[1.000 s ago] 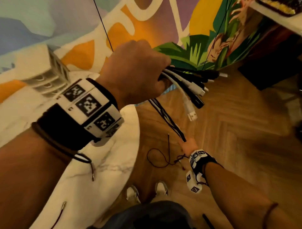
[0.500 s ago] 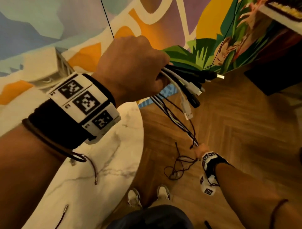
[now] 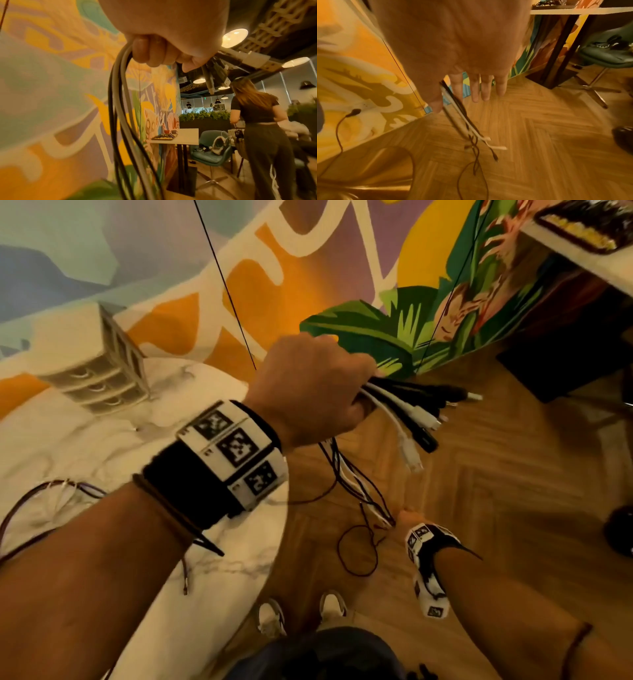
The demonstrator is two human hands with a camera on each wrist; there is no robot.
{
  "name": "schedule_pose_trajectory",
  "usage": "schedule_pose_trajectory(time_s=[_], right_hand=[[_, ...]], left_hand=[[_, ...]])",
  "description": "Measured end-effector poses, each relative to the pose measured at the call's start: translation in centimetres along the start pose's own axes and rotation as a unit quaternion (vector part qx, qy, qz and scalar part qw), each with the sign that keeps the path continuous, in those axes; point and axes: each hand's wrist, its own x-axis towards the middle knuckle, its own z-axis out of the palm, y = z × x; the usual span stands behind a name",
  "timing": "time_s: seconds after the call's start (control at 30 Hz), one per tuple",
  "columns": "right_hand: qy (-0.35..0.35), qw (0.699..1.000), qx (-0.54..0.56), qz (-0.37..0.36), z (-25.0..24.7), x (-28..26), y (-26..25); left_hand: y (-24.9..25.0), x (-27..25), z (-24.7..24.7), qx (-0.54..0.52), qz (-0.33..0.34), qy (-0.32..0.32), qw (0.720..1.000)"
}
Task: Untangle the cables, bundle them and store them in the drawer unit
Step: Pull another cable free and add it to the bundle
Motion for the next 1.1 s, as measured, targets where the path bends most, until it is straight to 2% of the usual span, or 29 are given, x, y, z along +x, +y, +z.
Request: schedule_pose_trajectory(time_s=[0.1,0.17,0.2,0.27,0.33,0.4,0.47,0.57,0.63,0.7,0.77,0.83,0.87,0.93,0.97,1.0,1.07,1.1], right_hand=[[0.038,0.996,0.034,-0.077,-2.4,-2.2,-1.5],[0.1,0.974,0.127,-0.157,-4.6,-4.0,-2.5],[0.124,0.952,0.197,-0.197,-5.8,-5.2,-3.0],[0.154,0.878,0.344,-0.294,-8.0,-8.2,-4.3],[0.114,0.814,0.436,-0.366,-9.7,-10.6,-5.7],[0.052,0.786,0.474,-0.394,-9.4,-11.1,-7.1],[0.064,0.807,0.469,-0.352,-8.3,-10.5,-8.0],[0.083,0.846,0.468,-0.241,-6.6,-9.1,-8.6],[0.071,0.868,0.445,-0.209,-6.6,-8.7,-8.9],[0.044,0.885,0.405,-0.228,-7.0,-8.5,-9.0],[0.005,0.861,0.416,-0.291,-7.7,-9.1,-8.6],[-0.02,0.807,0.475,-0.349,-9.5,-10.5,-7.9],[-0.026,0.77,0.519,-0.371,-10.6,-11.2,-7.6],[-0.048,0.679,0.611,-0.404,-12.6,-12.9,-7.4],[-0.057,0.653,0.634,-0.411,-13.5,-13.8,-7.5],[-0.061,0.653,0.634,-0.41,-14.0,-14.5,-7.8],[-0.041,0.707,0.583,-0.397,-14.2,-15.6,-8.6],[-0.018,0.735,0.557,-0.387,-13.9,-15.7,-8.9]], left_hand=[[0.9,-0.2,3.0,-0.152,-0.085,-0.003,0.985],[0.9,-0.2,5.1,-0.269,-0.166,-0.025,0.949],[1.0,-0.3,6.0,-0.315,-0.199,-0.039,0.927],[1.3,-0.7,7.4,-0.411,-0.256,-0.055,0.873],[1.9,-1.0,8.1,-0.516,-0.312,-0.06,0.796],[2.5,-0.9,8.2,-0.596,-0.341,-0.051,0.725],[3.0,-0.6,7.9,-0.647,-0.339,-0.031,0.682],[3.1,-0.2,7.7,-0.689,-0.301,-0.017,0.659],[2.9,-0.4,7.7,-0.704,-0.305,-0.005,0.641],[2.2,-0.9,7.9,-0.717,-0.324,0.009,0.617],[1.3,-1.6,8.3,-0.728,-0.344,0.019,0.593],[0.8,-2.3,8.6,-0.727,-0.36,0.007,0.585],[0.8,-2.7,8.9,-0.718,-0.373,-0.01,0.587],[1.4,-3.6,9.6,-0.674,-0.41,-0.055,0.612],[2.0,-4.0,9.8,-0.649,-0.409,-0.082,0.636],[2.5,-4.4,10.0,-0.625,-0.393,-0.109,0.666],[3.6,-5.0,10.5,-0.577,-0.343,-0.159,0.724],[4.1,-5.3,10.6,-0.561,-0.331,-0.181,0.737]])
